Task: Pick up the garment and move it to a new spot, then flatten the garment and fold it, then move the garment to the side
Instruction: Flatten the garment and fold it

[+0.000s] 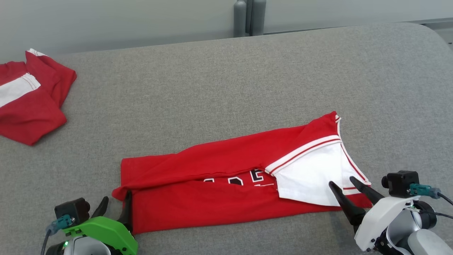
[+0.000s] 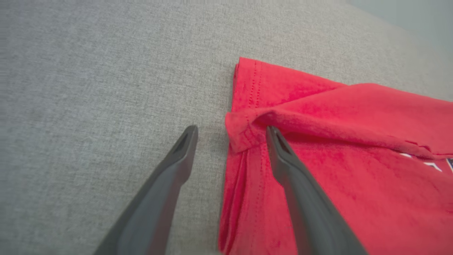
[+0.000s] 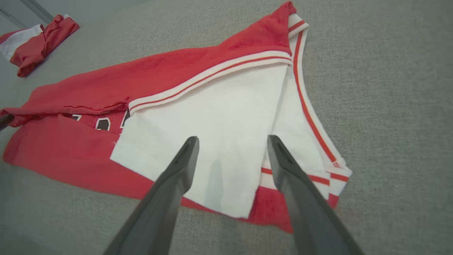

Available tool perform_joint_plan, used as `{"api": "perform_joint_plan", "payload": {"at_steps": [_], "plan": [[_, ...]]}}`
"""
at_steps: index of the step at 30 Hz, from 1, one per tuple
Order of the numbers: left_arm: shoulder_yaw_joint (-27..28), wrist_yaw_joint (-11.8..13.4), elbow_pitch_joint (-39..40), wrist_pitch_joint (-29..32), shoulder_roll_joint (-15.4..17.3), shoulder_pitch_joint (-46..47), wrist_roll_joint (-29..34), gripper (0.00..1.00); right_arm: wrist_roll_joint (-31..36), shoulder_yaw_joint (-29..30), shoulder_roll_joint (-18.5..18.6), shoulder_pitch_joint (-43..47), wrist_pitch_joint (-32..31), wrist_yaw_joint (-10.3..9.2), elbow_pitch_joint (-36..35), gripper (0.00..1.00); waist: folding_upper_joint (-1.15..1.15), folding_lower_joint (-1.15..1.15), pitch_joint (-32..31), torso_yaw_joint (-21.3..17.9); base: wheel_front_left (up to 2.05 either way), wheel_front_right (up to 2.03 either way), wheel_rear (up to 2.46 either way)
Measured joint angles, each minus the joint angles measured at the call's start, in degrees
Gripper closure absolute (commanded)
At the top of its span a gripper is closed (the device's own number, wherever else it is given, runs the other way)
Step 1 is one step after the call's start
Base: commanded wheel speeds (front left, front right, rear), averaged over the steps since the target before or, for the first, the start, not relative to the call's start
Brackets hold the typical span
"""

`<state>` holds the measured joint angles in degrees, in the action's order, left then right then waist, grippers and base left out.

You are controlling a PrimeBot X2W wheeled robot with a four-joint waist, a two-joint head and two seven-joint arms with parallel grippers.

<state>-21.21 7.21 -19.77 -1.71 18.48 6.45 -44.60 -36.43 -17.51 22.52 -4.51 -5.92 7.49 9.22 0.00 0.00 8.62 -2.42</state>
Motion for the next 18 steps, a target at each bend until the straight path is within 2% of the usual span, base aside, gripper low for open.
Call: {"api": "perform_joint_plan", "payload": {"at_steps": [7, 14, 18], "plan": [[1.11, 3.05, 7.82, -0.96, 1.02, -4.85, -0.31, 0.00, -0.23, 0.32, 1.31, 3.63, 0.55, 0.00, -0.97, 0.00, 0.00, 0.00, -1.32, -0.68, 0.00, 0.00, 0.00], [2.92, 6.99, 16.33, -2.42, 2.00, -8.35, 0.02, 0.00, 0.24, 3.64, 0.45, 5.94, 0.55, 0.00, -3.04, 0.00, 0.00, 0.00, -3.05, -1.48, 0.00, 0.00, 0.00], [2.38, 8.34, 19.27, -2.61, 1.90, -8.34, 1.64, 0.00, 1.19, 5.63, 0.20, 6.08, -0.52, 0.00, -4.72, 0.00, 0.00, 0.00, -4.46, -1.71, 0.00, 0.00, 0.00]]}}
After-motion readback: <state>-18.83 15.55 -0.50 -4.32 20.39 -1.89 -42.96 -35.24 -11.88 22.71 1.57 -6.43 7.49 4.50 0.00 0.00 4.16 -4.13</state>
